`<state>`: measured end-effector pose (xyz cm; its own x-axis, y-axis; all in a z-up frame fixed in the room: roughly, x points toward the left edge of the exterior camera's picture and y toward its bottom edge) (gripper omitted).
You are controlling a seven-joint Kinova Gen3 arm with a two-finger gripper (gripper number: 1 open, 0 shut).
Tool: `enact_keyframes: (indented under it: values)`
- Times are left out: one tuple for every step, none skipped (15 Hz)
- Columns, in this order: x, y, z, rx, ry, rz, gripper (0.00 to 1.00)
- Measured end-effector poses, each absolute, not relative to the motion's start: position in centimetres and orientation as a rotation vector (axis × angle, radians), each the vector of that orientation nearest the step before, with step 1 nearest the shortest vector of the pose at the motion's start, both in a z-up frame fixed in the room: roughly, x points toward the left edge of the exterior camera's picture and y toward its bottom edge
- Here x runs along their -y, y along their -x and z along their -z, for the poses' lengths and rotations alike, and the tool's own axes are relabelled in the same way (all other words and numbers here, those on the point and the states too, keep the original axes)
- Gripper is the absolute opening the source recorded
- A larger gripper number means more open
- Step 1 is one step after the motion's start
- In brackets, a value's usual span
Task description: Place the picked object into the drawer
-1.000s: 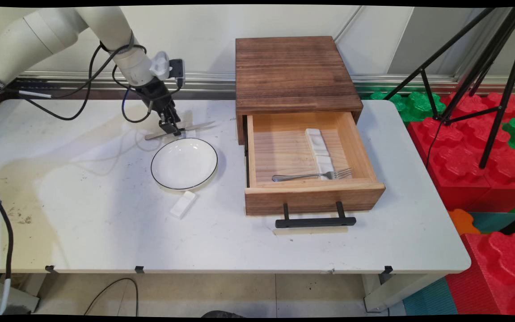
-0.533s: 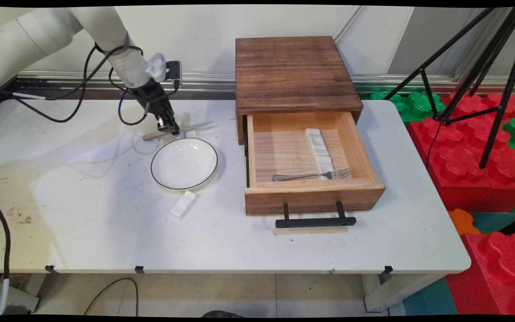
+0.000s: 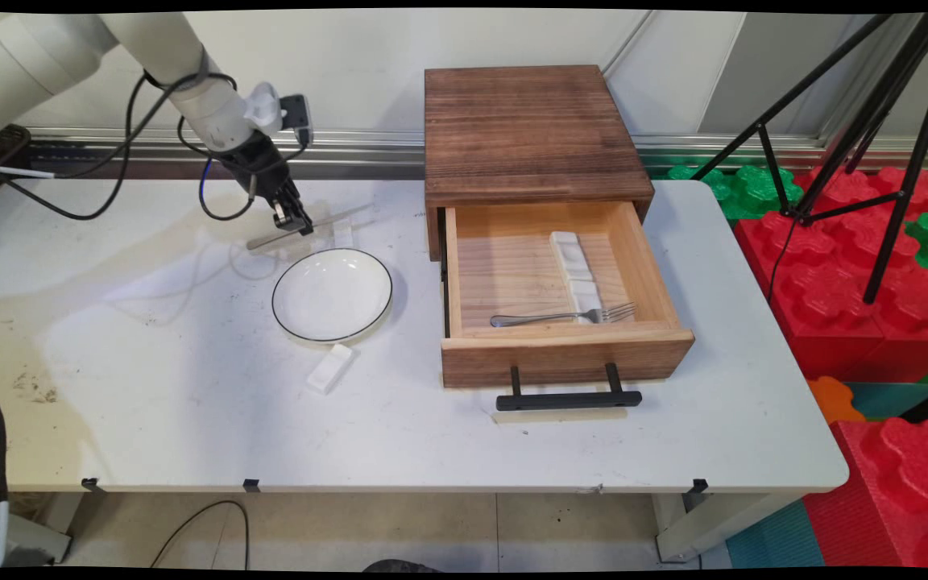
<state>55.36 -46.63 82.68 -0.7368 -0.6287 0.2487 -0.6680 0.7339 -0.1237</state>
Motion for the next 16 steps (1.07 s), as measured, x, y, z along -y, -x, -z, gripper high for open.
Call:
enact_keyframes:
  values:
    - [46.5, -55.5, -83.0, 2.738, -1.049, -0.313, 0.0]
    - [46.1, -55.8, -84.0, 2.719, -1.076, -0.334, 0.0]
    - [45.8, -56.0, -84.7, 2.706, -1.093, -0.348, 0.0]
    - [45.4, -56.2, -85.6, 2.691, -1.111, -0.365, 0.0]
    - [45.1, -56.4, -86.6, 2.675, -1.13, -0.383, 0.0]
    - [44.8, -56.6, -87.5, 2.658, -1.147, -0.4, 0.0]
    - [44.4, -56.7, -88.5, 2.635, -1.167, -0.425, 0.0]
    - [44.1, -56.8, -89.7, 2.609, -1.186, -0.452, 0.0]
    - [43.8, -56.8, -90.6, 2.588, -1.202, -0.476, 0.0]
    - [43.5, -56.8, -91.8, 2.562, -1.218, -0.504, 0.0]
    - [43.2, -56.8, -92.9, 2.538, -1.233, -0.532, 0.0]
    - [42.8, -56.7, -94.1, 2.514, -1.246, -0.559, 0.0]
    - [42.5, -56.5, -95.0, 2.494, -1.255, -0.581, 0.0]
    - [42.2, -56.3, -96.2, 2.472, -1.263, -0.604, 0.0]
    - [41.8, -56.0, -97.3, 2.451, -1.269, -0.626, 0.0]
    - [41.6, -55.7, -98.2, 2.434, -1.272, -0.642, 0.0]
